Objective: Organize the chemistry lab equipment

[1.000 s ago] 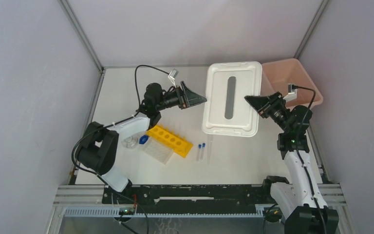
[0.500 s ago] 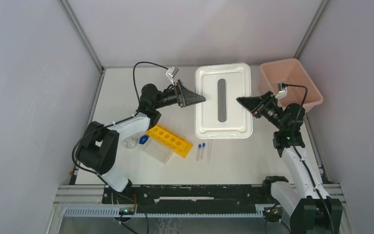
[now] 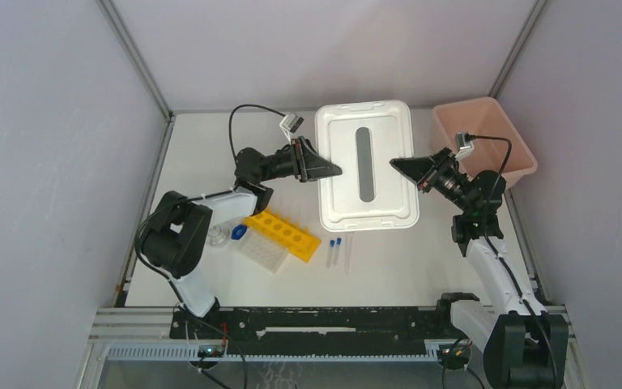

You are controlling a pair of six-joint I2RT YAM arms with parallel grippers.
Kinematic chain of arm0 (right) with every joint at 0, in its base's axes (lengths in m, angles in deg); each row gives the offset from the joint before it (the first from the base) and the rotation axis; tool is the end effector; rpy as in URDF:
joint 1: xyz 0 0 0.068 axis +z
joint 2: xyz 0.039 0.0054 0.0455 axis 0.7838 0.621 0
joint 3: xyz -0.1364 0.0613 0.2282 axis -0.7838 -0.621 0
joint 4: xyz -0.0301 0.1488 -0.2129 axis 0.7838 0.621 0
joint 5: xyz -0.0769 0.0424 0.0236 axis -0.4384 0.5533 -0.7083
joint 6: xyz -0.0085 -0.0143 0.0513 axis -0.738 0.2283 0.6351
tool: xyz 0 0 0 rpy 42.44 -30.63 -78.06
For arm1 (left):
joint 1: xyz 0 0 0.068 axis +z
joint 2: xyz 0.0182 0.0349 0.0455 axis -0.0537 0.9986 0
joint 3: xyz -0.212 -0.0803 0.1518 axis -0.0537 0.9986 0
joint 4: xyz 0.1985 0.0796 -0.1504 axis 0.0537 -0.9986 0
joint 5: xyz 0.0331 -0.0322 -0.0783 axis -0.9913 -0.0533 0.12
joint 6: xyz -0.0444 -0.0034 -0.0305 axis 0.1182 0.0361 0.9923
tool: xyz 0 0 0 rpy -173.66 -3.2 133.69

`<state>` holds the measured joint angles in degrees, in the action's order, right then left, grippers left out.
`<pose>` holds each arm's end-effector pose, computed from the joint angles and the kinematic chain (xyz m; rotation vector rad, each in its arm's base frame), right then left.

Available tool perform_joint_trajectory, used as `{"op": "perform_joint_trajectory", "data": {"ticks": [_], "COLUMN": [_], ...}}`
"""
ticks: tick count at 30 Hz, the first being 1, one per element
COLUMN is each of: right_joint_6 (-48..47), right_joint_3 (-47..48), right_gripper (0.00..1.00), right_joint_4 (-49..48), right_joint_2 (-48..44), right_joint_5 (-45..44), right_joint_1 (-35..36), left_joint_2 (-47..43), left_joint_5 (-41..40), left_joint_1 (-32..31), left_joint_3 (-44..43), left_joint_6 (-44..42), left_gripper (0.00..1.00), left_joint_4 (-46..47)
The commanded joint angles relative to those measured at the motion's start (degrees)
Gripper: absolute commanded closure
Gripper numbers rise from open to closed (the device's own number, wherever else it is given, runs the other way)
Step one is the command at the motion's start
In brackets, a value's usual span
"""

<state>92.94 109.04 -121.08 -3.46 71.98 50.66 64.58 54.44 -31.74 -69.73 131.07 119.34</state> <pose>0.2202 0.0219 0.3045 0.2308 1.6439 1.4813 0.3042 -0.2000 0.2856 0.4284 1.6195 -2.0874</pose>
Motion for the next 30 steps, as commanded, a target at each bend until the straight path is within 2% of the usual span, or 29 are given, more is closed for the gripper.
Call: {"op": "perform_joint_trajectory", "data": {"ticks": [1, 4, 5, 9, 12, 15, 22, 30], "right_joint_6": [-0.42, -2.18, -3.68, -10.46, -14.42, -16.86, -19.75, -19.34], "right_joint_3": [0.70, 1.65, 2.28, 4.74, 5.78, 6.20, 6.19, 5.84], "right_gripper": [1.00, 1.00, 1.00, 0.95, 0.87, 0.79, 0.54, 0.48], "right_joint_4": [-2.37, -0.47, 1.26, 9.45, 13.52, 15.49, 16.32, 14.29], "right_joint_2": [-0.33, -0.65, -1.05, -3.13, -3.97, -3.95, -2.37, -1.03], "right_joint_5": [0.24, -0.04, -0.40, -3.03, -5.34, -6.36, -7.15, -6.36], "right_joint_1": [0.64, 0.80, 0.82, 3.13, 3.15, 3.15, 1.50, -4.45], "left_joint_2": [-0.45, -0.97, -1.59, -6.40, -9.88, -12.51, -15.96, -18.79], "left_joint_5": [1.42, 0.53, 0.04, -3.25, -7.15, -10.84, -15.76, -19.86], "left_joint_1": [-0.85, -0.87, -0.84, -0.99, -1.53, -2.13, -2.14, -1.17], "left_joint_3": [-3.00, -2.69, -2.60, -2.80, -4.60, -6.41, -7.46, -9.75], "left_joint_6": [0.57, -2.25, -4.24, -18.85, -29.25, -35.51, -36.51, -36.08], "left_gripper": [0.75, 0.97, 1.00, 1.00, 1.00, 1.00, 1.00, 1.00], "left_joint_4": [4.59, 0.52, -2.20, -20.04, -34.13, -42.75, -44.17, -44.21]}}
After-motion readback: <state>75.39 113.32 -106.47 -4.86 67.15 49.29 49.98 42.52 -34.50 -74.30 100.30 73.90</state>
